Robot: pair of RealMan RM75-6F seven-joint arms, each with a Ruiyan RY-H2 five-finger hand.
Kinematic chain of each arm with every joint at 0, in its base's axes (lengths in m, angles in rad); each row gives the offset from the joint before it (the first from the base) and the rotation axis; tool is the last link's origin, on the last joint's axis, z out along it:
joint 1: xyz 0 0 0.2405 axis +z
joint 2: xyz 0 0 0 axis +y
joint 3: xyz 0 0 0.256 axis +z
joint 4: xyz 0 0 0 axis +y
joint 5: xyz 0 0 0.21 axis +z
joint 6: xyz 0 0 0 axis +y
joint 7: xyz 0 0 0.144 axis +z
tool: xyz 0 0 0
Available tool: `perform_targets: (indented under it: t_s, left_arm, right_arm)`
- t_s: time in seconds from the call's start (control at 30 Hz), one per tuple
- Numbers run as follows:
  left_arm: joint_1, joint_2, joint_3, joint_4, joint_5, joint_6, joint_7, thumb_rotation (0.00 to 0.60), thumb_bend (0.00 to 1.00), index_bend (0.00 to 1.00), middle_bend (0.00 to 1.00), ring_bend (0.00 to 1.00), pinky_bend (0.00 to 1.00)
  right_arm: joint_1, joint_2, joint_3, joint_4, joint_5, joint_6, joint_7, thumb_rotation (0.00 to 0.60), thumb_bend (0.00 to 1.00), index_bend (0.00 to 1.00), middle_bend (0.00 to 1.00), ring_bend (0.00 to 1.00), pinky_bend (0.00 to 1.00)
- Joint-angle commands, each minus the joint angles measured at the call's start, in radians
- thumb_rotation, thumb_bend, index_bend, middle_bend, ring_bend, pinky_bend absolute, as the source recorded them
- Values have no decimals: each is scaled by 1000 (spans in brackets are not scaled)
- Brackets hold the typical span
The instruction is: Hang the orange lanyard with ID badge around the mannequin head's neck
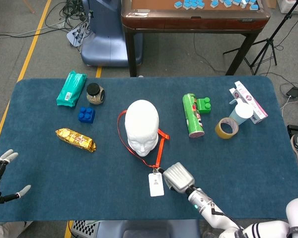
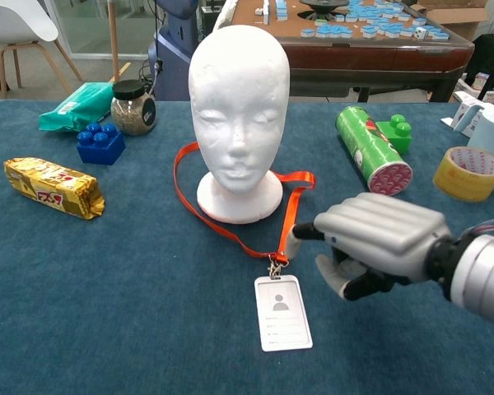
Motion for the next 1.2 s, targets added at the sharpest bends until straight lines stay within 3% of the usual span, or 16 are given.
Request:
perform_targets:
  t_s: [0.03,0.17,0.27,0.4,0.57,0.73,0.83,1.2]
  left_arm:
    - [0,-5,-3,7,-4,2,0,600,136,144,71,27,113]
    - [-3,-23,-10,27,-13,1,19,600,137,144,71,27,113]
    - [-7,-33,-12,42,-15,-3,41,600,136,144,71,27,113]
    - [-10,-45,-17,60,-21,-3,71,600,136,144,71,27,113]
    - [-11,-57,-21,77,-27,-2,94,600,136,144,71,28,113]
    - [-7,-76,-24,90,-26,16,130,600,136,144,71,28,113]
    - [-2,-93,-22,99,-15,33,163,600,136,144,71,28,113]
    - [5,-104,-14,96,-6,39,186,600,136,144,71,27,113]
  right_arm:
    - [-65,87,-30,-51,-66,95,40,600,725,244,1000,1000,997]
    - [-146,161,-61,-65,-145,210,102,600,711,204,956,989,914]
    - [-204,206,-72,-66,-189,289,152,600,698,195,894,915,830]
    - [-271,252,-68,-56,-220,379,196,600,635,191,755,716,598]
    - [-337,310,-58,-34,-231,444,248,600,614,187,565,518,436]
    - [-370,391,-70,-21,-234,429,303,600,614,145,283,186,160]
    - [-398,406,-63,3,-239,442,336,600,614,137,236,152,128]
    - [-481,410,-28,87,-295,513,413,600,610,137,240,151,128]
